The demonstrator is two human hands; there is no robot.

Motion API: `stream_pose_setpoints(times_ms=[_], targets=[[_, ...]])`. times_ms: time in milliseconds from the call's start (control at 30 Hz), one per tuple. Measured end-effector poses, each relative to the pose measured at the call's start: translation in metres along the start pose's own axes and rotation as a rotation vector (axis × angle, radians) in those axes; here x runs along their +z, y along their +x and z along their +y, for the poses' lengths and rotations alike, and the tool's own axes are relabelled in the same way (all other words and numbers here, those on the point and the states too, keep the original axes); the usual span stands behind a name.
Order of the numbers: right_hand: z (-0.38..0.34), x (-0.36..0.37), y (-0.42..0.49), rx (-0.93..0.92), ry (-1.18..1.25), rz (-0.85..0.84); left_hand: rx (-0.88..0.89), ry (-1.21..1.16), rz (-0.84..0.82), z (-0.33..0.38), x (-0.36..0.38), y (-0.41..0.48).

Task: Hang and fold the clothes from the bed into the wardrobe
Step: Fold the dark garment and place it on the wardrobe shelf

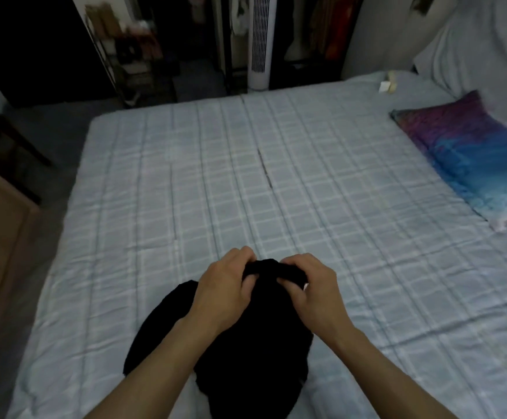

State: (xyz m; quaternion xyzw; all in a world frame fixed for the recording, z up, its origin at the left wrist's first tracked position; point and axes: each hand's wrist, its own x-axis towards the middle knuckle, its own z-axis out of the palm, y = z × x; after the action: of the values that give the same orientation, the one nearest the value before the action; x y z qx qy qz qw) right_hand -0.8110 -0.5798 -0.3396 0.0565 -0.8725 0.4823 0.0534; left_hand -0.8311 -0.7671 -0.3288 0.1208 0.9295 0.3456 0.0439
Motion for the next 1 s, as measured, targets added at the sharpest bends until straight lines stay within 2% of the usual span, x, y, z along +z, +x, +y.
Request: stream_pose_setpoints(times_ms=[167,333,433,567,733,1000], targets=[[-0.073,-0.043,-0.020,-0.163,-0.023,0.025,0.125,0.042,-0.074,0.064,-0.063,-0.035],[-0.140,-0.088,-0.060,-0.247,0.020,0.148,0.303,-0.037,0.095,0.133,-0.101,-0.080],[-0.171,-0.118,-0.091,-0.311,0.010,0.216,0.417,-0.009,0.135,0.167,-0.110,-0.108],[-0.195,-0.151,-0.127,-0.367,0.008,0.207,0.517,0.057,0.185,0.203,-0.120,-0.139],[-0.195,-0.188,-0.169,-0.427,-0.066,0.134,0.535,0.110,0.252,0.244,-0.135,-0.181],[-0.145,-0.213,-0.240,-0.330,-0.088,0.049,0.623,0.341,0.484,0.307,-0.148,-0.248]])
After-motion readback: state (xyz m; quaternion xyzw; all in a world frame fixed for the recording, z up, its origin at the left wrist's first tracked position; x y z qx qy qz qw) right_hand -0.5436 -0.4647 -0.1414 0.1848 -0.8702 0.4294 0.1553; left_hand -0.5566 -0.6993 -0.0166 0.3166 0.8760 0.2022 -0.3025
